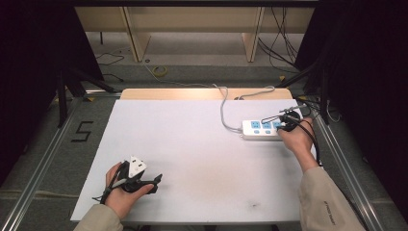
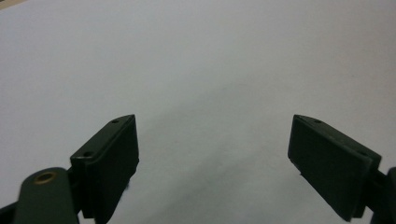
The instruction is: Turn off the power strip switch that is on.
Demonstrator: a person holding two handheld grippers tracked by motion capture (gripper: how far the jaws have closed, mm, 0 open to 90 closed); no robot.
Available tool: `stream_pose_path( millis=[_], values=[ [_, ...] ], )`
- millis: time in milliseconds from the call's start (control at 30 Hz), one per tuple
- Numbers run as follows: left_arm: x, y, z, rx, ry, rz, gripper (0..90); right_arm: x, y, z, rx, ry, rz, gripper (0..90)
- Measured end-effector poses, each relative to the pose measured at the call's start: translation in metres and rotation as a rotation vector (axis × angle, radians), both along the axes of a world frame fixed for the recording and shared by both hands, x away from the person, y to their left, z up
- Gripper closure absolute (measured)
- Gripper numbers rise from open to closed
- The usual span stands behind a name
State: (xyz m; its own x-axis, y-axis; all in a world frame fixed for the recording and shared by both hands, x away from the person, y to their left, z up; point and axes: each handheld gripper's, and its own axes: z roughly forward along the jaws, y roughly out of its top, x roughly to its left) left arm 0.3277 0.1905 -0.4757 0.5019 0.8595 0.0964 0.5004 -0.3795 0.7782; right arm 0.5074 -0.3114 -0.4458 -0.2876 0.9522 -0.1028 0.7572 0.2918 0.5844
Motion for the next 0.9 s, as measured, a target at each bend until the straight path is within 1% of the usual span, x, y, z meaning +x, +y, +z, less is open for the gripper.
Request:
stream_pose_path(
  millis=[567,733,900],
  values=[
    [-0.0002,-0.0001,-0.0002,0.001,0.001,0.000,16.1,-0.0009,-0.0004,-0.0004,-0.001,-0.007,0.002,90.0],
    [-0.0003,-0.0002,-0.0003,0.001,0.002,0.000,16.1,-0.0018,-0.0003,-0.0011,-0.002,-0.018,0.004,90.0],
    [-0.0003,-0.0002,-0.0002,0.003,0.002,0.001,16.1,-0.0025,-0.0006,-0.0012,0.002,-0.020,0.002,90.0]
  ],
)
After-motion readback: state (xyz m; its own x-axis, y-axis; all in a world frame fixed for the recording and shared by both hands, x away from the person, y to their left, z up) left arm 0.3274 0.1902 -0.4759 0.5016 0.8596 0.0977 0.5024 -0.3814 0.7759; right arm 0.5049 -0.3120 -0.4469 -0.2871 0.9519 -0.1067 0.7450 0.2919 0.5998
